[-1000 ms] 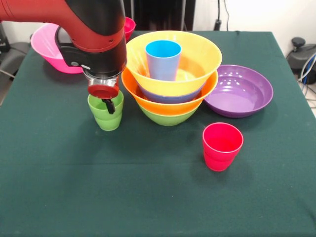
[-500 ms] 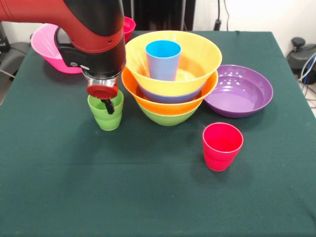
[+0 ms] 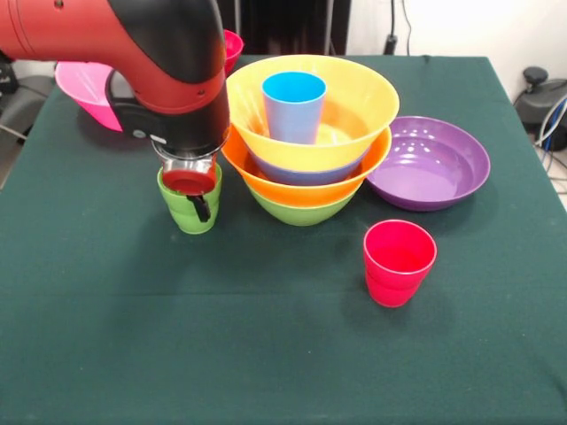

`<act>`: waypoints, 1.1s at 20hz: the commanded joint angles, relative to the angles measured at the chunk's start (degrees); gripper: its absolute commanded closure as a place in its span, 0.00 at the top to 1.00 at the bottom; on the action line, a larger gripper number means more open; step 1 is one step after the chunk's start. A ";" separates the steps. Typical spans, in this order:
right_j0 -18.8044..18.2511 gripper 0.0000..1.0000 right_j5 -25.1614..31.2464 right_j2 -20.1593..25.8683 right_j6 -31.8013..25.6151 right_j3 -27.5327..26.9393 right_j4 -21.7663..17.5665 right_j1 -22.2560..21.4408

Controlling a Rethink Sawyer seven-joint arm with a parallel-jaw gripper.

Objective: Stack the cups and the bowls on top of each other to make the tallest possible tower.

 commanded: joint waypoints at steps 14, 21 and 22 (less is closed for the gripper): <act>-0.18 1.00 -2.07 -1.48 1.69 -9.66 -2.88 9.34; -0.05 0.00 0.18 -2.08 1.75 -10.13 -2.34 8.69; -0.23 0.00 0.26 -1.55 0.23 -9.55 -2.27 8.33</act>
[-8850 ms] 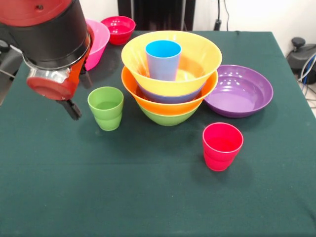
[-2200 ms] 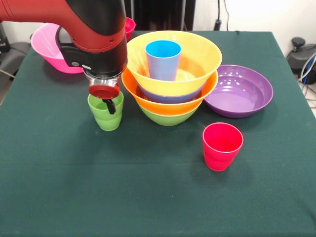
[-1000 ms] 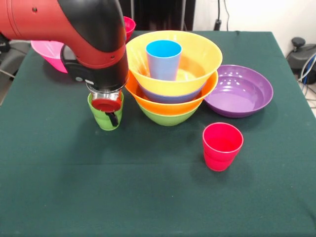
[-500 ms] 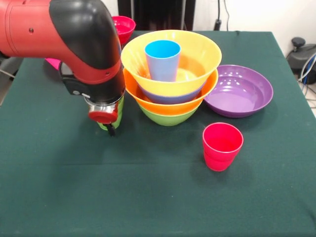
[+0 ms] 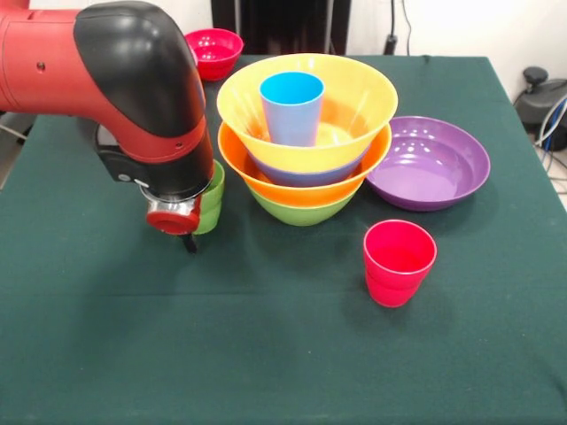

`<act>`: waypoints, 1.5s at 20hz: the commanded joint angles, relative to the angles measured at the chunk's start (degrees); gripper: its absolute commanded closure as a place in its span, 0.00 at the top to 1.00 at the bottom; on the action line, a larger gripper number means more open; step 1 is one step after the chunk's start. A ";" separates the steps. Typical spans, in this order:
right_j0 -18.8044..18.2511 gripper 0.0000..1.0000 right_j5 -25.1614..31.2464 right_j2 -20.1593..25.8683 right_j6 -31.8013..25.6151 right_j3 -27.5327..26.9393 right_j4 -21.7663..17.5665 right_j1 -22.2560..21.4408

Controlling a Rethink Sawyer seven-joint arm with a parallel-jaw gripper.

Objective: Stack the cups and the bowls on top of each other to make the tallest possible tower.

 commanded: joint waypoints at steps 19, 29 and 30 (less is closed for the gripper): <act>3.84 0.00 5.19 -1.42 -4.93 -9.30 -4.69 -1.07; 4.85 0.00 12.90 0.52 -8.80 -13.49 -2.65 -4.44; 4.96 0.00 13.55 0.57 -8.58 -13.66 -2.41 -4.75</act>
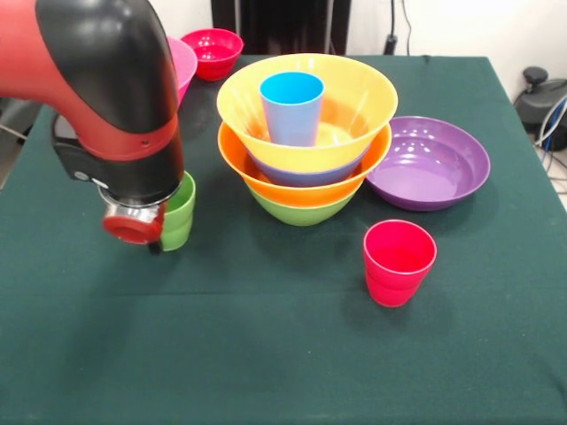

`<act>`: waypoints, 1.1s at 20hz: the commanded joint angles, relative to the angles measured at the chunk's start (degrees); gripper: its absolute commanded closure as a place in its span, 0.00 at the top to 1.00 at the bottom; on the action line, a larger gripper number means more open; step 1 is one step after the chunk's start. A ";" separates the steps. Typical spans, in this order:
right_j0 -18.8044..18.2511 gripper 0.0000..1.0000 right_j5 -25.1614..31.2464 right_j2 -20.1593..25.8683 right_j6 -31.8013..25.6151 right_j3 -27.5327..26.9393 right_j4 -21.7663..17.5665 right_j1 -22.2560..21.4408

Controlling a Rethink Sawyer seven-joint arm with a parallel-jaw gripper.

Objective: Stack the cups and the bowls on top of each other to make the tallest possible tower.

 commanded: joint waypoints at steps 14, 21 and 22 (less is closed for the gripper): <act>2.25 0.00 9.37 3.69 5.42 9.20 11.49 -13.00; 5.30 0.00 7.03 1.99 15.33 15.51 19.64 -17.93; 5.69 0.00 6.90 1.73 16.11 15.77 20.29 -18.27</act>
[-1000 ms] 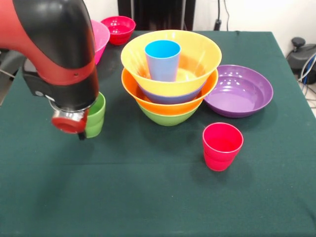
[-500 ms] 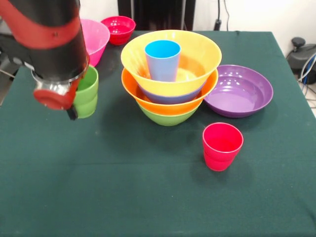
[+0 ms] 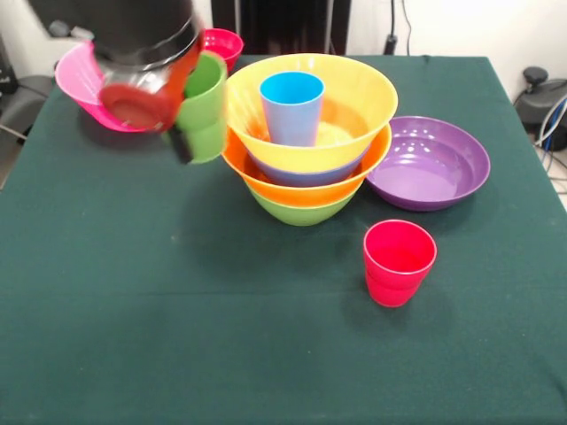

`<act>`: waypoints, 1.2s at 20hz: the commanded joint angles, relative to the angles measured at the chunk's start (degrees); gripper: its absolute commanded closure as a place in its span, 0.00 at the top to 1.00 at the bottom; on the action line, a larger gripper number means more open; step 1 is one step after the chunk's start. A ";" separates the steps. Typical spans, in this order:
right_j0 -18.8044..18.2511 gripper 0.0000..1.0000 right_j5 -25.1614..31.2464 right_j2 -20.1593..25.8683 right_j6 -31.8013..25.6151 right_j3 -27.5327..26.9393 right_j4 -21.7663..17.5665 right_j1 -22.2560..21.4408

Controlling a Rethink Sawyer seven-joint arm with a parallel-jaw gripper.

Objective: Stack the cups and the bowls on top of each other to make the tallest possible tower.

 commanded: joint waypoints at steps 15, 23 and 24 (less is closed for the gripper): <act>7.63 0.00 -12.50 -2.32 22.62 18.74 9.92 -7.80; 8.73 0.00 -14.10 -4.15 22.79 20.31 6.84 -7.53; 9.11 0.00 -13.72 -4.62 22.97 20.32 6.35 -7.48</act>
